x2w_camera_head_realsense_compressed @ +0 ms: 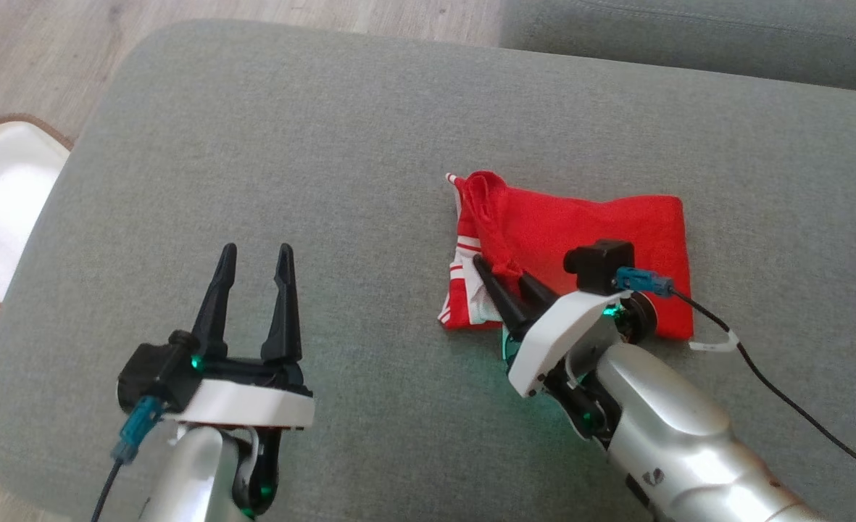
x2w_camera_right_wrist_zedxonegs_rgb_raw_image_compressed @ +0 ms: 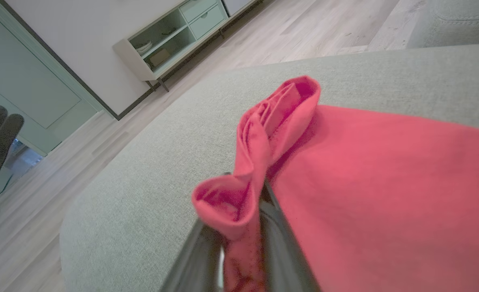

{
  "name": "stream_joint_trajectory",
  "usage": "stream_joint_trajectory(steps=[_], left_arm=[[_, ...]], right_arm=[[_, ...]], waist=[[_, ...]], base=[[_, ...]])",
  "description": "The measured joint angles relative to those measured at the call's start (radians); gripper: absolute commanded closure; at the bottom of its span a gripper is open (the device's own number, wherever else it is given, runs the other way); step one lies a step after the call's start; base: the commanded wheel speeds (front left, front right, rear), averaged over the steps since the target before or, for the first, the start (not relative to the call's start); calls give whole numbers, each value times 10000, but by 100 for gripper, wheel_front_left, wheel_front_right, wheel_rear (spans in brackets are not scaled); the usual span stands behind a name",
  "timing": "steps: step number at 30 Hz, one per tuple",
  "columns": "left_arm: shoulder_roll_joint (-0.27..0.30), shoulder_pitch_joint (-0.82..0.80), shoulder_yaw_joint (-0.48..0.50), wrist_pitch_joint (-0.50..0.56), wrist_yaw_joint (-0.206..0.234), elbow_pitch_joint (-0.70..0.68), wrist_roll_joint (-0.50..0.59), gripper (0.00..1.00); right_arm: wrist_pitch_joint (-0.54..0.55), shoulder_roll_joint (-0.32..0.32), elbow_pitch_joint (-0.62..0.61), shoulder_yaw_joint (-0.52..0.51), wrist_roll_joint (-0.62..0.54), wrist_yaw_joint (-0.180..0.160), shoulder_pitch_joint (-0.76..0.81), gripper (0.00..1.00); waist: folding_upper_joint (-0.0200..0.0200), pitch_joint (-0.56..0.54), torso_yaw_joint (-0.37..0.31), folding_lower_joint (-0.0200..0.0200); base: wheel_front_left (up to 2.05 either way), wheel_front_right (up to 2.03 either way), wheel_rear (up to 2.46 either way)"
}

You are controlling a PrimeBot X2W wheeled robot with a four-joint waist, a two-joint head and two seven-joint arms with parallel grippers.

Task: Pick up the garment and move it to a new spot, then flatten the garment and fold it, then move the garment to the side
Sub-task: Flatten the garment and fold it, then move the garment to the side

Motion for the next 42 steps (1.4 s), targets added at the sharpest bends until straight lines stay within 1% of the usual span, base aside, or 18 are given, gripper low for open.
stream_joint_trajectory(steps=[4, 7, 8, 11, 12, 14, 16, 21, 26, 33, 38, 42], left_arm=[[0, -2, 13, 0, 4, 50, 2, 0], [-2, -2, 69, 0, 17, 40, 6, 0], [-2, -1, 102, 0, 19, 12, 6, 0], [-4, 1, 247, 0, 19, -113, 58, 0], [-4, 1, 247, 0, 19, -113, 58, 0], [-2, 2, 362, 0, 19, -176, 65, 0], [-2, 7, 387, 0, 23, -245, 65, 0], [-4, 11, 439, 0, 50, -456, 119, 0], [-4, 39, 506, 0, 90, -458, 151, 0], [-2, 445, 508, 0, 115, -431, 211, 0], [0, 609, 523, 0, 178, -433, 282, 0], [-2, 615, 608, 0, 221, -435, 320, 0]], right_arm=[[-583, -23, 58, 468, 506, 0, -176, 0], [-1072, -21, 128, 562, 596, 0, -385, 0], [-1264, -21, 217, 543, 447, 0, -510, 0], [-1542, -21, 399, 245, -483, 0, -854, 0], [-1542, -21, 399, 245, -483, 0, -854, 0], [-1613, -10, 552, -303, -1168, 0, -918, 0], [-1615, -23, 552, -1135, -2010, 0, -895, 0], [-1618, -291, -489, -3126, -3950, 0, -351, 0], [-1641, -433, -1379, -4719, -5181, 0, 1001, 0], [-1643, -150, -2713, -6272, -5923, 0, 2565, 0], [-1643, 107, -3327, -6625, -6128, 0, 3521, 0], [-1643, 127, -3676, -6684, -5889, 0, 3727, 0]], waist=[[0, -55, -175, 0], [0, -106, -417, 0], [0, -128, -521, 0], [0, -209, -861, 0], [0, -209, -861, 0], [0, -279, -1107, 0], [0, -349, -1360, 0], [0, -515, -1974, 0], [0, -648, -2445, 0], [0, -732, -2717, 0], [0, -706, -2737, -1], [0, -654, -2722, -1]], base=[[0, 0, 0], [0, 0, 0], [0, 0, 0], [0, 0, 0], [0, 0, 0], [0, 0, 0], [0, 0, 0], [0, 0, 0], [0, 0, 0], [0, 0, 0], [0, 0, 0], [0, 0, 0]])
